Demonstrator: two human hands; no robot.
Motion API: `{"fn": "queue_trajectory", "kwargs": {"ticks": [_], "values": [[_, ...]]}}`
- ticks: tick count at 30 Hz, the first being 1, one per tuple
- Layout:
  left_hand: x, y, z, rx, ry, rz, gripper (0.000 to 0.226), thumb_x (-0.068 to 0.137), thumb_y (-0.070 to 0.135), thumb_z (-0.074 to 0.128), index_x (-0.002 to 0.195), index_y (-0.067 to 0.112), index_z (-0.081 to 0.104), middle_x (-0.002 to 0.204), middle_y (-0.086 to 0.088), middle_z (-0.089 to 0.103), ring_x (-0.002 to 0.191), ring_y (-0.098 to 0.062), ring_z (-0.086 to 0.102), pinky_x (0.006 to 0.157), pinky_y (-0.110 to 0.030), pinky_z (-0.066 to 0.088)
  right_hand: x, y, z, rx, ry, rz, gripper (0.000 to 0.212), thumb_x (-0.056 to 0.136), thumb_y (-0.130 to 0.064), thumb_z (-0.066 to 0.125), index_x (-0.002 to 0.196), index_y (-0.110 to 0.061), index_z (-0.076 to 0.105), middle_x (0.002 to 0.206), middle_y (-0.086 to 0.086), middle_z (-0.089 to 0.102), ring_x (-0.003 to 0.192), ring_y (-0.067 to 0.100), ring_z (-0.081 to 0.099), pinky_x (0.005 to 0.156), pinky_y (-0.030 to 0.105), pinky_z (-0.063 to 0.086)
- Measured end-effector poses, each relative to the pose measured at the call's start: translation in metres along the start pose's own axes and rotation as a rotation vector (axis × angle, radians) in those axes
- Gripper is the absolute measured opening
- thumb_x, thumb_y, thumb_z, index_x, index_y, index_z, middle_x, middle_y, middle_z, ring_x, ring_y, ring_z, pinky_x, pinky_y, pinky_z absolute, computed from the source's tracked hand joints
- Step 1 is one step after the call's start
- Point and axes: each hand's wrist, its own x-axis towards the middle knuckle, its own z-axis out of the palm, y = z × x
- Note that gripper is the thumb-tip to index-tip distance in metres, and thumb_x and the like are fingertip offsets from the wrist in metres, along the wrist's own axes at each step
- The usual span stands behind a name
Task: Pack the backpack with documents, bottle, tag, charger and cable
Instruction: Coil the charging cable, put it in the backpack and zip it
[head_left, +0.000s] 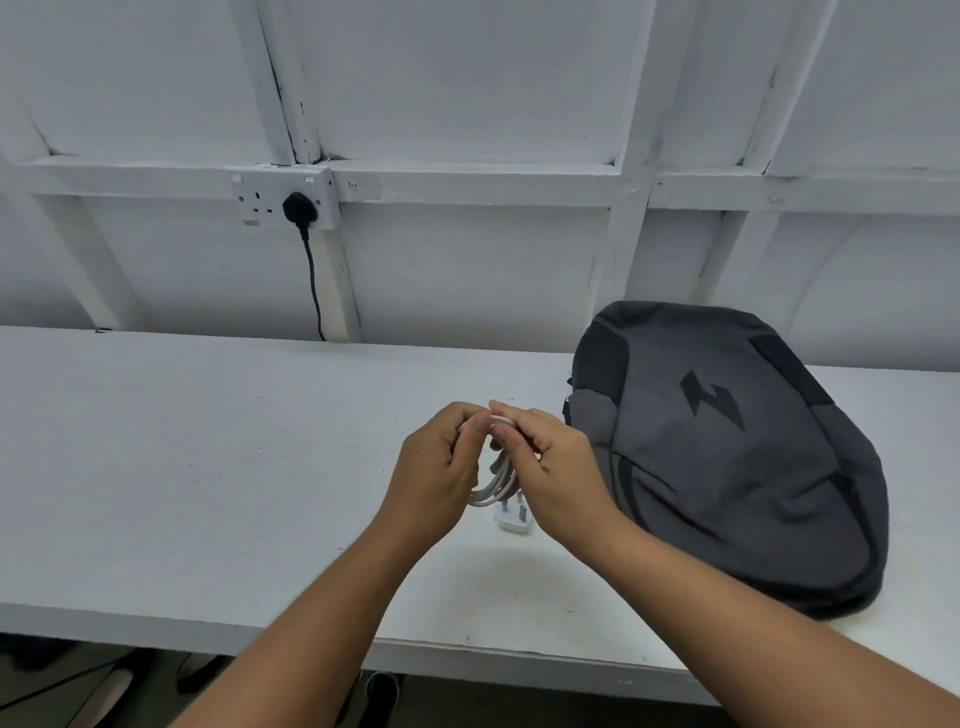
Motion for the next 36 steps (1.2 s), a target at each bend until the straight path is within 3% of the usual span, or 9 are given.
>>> {"fn": "queue_trajectory", "kwargs": {"ticks": [2, 6, 8, 11, 14, 18, 22, 28, 36], "values": [[-0.002, -0.01, 0.004, -0.001, 0.006, -0.061, 0.028, 0.109, 0.027, 0.046, 0.094, 0.028, 0.07, 0.073, 0.018, 0.065, 0.06, -0.008, 0.054, 0.062, -0.038, 0.05, 0.002, 0.012, 0.003, -0.022, -0.08, 0.032, 0.03, 0.104, -0.033, 0.053, 0.129, -0.025, 0.068, 0.097, -0.014, 0.067, 0.091, 0.002, 0.064, 0.08, 0.015, 0.05], [-0.004, -0.027, 0.017, -0.045, 0.08, -0.202, 0.032, 0.109, 0.025, 0.045, 0.096, 0.024, 0.075, 0.059, 0.026, 0.06, 0.056, -0.001, 0.051, 0.064, -0.031, 0.043, 0.002, 0.041, 0.002, -0.203, -0.169, 0.099, 0.038, 0.104, -0.05, 0.041, 0.123, -0.03, 0.067, 0.104, -0.004, 0.067, 0.1, 0.004, 0.057, 0.089, 0.022, 0.048], [-0.003, -0.033, 0.018, -0.076, 0.1, -0.234, 0.033, 0.109, 0.028, 0.046, 0.098, 0.024, 0.077, 0.058, 0.027, 0.06, 0.056, 0.001, 0.053, 0.065, -0.027, 0.041, -0.002, 0.057, -0.003, -0.343, -0.23, 0.171, 0.046, 0.102, -0.051, 0.045, 0.138, -0.025, 0.057, 0.119, -0.005, 0.061, 0.112, 0.008, 0.053, 0.1, 0.034, 0.047], [-0.001, -0.04, 0.014, -0.118, 0.121, -0.256, 0.034, 0.108, 0.031, 0.047, 0.096, 0.029, 0.079, 0.055, 0.021, 0.057, 0.054, -0.004, 0.049, 0.063, -0.028, 0.042, -0.011, 0.076, -0.006, -0.598, -0.502, 0.177, 0.068, 0.093, -0.053, 0.057, 0.154, -0.032, 0.033, 0.144, -0.007, 0.044, 0.135, 0.013, 0.033, 0.113, 0.035, 0.035], [0.002, -0.045, 0.011, -0.149, 0.14, -0.274, 0.034, 0.107, 0.032, 0.048, 0.092, 0.03, 0.08, 0.052, 0.017, 0.052, 0.054, -0.009, 0.046, 0.062, -0.032, 0.043, -0.015, 0.084, 0.0, -0.694, -0.609, 0.135, 0.065, 0.088, -0.048, 0.062, 0.148, -0.036, 0.041, 0.142, -0.007, 0.046, 0.132, 0.018, 0.035, 0.111, 0.036, 0.033], [0.003, -0.048, 0.011, -0.163, 0.148, -0.301, 0.034, 0.106, 0.033, 0.05, 0.089, 0.03, 0.08, 0.052, 0.013, 0.049, 0.055, -0.012, 0.046, 0.063, -0.034, 0.044, -0.011, 0.079, -0.002, -0.641, -0.478, 0.11, 0.034, 0.088, -0.035, 0.069, 0.121, -0.028, 0.063, 0.116, -0.005, 0.06, 0.111, 0.018, 0.051, 0.095, 0.034, 0.046], [0.001, -0.049, 0.012, -0.171, 0.16, -0.333, 0.035, 0.105, 0.034, 0.05, 0.088, 0.029, 0.08, 0.053, 0.012, 0.05, 0.056, -0.014, 0.048, 0.064, -0.034, 0.045, -0.015, 0.053, -0.019, -0.148, -0.136, 0.227, 0.026, 0.08, -0.033, 0.081, 0.098, -0.034, 0.061, 0.097, -0.009, 0.066, 0.085, 0.005, 0.065, 0.071, 0.016, 0.05], [0.0, -0.033, 0.021, -0.203, 0.111, -0.393, 0.037, 0.107, 0.034, 0.046, 0.091, 0.025, 0.078, 0.058, 0.01, 0.059, 0.059, -0.015, 0.053, 0.056, -0.026, 0.045, -0.022, 0.011, -0.012, 0.435, -0.104, 0.044, 0.036, 0.082, -0.01, 0.082, 0.111, -0.018, 0.061, 0.114, 0.01, 0.064, 0.111, 0.027, 0.068, 0.094, 0.033, 0.055], [-0.001, -0.013, 0.015, -0.649, -0.034, -0.652, 0.041, 0.111, 0.036, 0.041, 0.109, 0.013, 0.075, 0.093, -0.006, 0.076, 0.08, -0.02, 0.067, 0.068, -0.032, 0.05, -0.035, 0.025, 0.008, 0.103, 0.037, -0.123, 0.027, 0.086, -0.012, 0.079, 0.111, -0.021, 0.074, 0.125, -0.015, 0.068, 0.134, 0.008, 0.052, 0.111, 0.028, 0.041]]}}
